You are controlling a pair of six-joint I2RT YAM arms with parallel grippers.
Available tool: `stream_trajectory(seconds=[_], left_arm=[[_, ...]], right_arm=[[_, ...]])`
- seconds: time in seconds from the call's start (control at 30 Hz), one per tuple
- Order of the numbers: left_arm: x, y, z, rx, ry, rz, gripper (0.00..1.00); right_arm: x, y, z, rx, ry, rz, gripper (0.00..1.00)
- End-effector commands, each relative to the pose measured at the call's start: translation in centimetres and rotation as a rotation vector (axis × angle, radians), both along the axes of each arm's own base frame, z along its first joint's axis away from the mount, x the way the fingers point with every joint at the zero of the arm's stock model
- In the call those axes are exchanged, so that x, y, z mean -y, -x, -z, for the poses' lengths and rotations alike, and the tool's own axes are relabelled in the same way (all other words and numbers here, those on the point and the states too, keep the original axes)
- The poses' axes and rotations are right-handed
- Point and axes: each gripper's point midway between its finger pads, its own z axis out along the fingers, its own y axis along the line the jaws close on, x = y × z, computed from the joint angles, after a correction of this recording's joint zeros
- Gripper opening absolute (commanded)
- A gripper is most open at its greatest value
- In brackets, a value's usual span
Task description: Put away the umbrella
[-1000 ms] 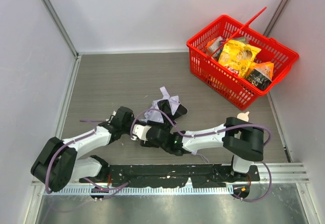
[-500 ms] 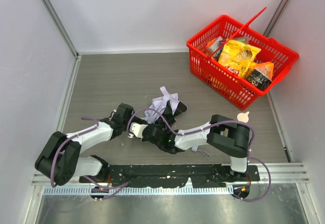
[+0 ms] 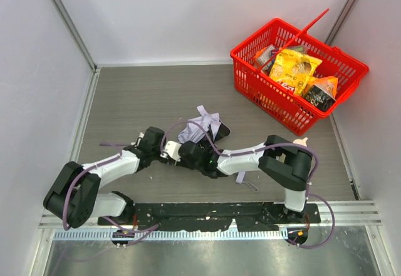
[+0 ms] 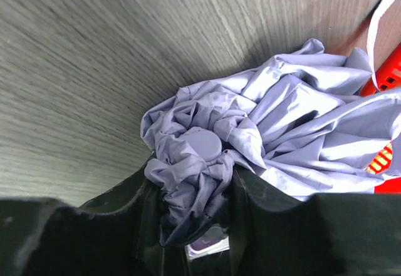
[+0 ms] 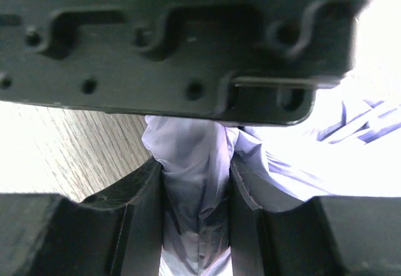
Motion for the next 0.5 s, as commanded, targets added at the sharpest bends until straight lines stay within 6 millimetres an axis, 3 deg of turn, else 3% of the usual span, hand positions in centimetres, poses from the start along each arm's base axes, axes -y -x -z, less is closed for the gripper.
stream_trajectory(seconds=[0.0,0.13,0.2,0.47], left_arm=[[-0.6,1.5,0.7,0.067,-0.062,0.097,0.48],[-1.6,-0.2,-1.0,0.228,-0.089,0.083,0.77],[-2.1,-0.6,-1.8,0.284,-0.100,0.079,0.99],[-3.3,-1.2,-4.4,0.506,-0.027,0.060,1.00]], right_arm=[[3.0,0.5,3.6,-0.194,0.084,0.041,0.01],[3.2,0.7,3.7,-0.268,0.076,0.041,0.01],[3.4,0.6,3.7,-0.299,0.059,0.053,0.01],[3.2,1.6,3.8,-0.546,-0.055,0.041,0.01]])
